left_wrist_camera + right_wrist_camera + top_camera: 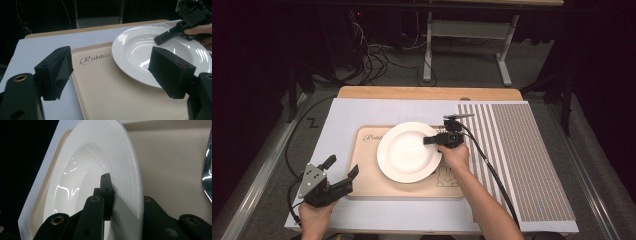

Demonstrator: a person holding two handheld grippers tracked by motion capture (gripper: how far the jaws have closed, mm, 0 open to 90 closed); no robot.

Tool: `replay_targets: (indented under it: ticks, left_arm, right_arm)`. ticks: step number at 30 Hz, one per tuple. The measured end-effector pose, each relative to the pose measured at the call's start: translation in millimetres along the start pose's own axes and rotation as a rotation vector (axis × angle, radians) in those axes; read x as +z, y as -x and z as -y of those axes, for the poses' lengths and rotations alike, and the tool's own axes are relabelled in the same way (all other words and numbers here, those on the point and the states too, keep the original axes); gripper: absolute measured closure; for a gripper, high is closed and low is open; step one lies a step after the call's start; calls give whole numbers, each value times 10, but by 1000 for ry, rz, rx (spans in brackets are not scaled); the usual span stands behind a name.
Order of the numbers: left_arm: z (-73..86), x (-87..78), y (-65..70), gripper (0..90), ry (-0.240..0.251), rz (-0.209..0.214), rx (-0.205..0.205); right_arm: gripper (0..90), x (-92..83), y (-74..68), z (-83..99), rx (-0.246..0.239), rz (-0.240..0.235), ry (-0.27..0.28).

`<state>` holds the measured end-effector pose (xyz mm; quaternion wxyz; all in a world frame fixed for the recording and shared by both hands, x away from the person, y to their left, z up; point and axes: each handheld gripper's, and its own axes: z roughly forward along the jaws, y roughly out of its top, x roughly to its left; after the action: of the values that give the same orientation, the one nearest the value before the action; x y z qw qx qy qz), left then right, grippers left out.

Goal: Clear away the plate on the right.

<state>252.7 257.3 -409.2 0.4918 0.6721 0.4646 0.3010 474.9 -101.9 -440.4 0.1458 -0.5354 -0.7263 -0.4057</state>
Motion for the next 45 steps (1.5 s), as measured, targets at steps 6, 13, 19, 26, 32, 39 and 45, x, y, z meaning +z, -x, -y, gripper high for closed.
replay_targets:
  ticks: [6,13,19,26,32,39,45]
  left_arm:
    - [1,6,7,203,-3,2,5]
    - [-1,3,2,203,0,2,1]
    - [2,7,-2,203,-2,2,-4]
    - [0,6,-2,203,-2,3,-3]
    - [1,14,4,203,-6,4,1]
    - [5,16,7,203,-9,2,0]
    - [9,14,1,203,-9,0,-4]
  right_arm:
    - [839,6,3,4,7,0,-2]
    - [838,55,4,11,15,-9,-13]
    - [834,89,6,13,20,-17,-19]
    - [827,97,17,14,16,-15,-31]
    - [811,113,19,23,10,-14,-46]
    - [784,144,8,47,-8,-8,-67]
    - [762,144,39,64,-13,2,-66]
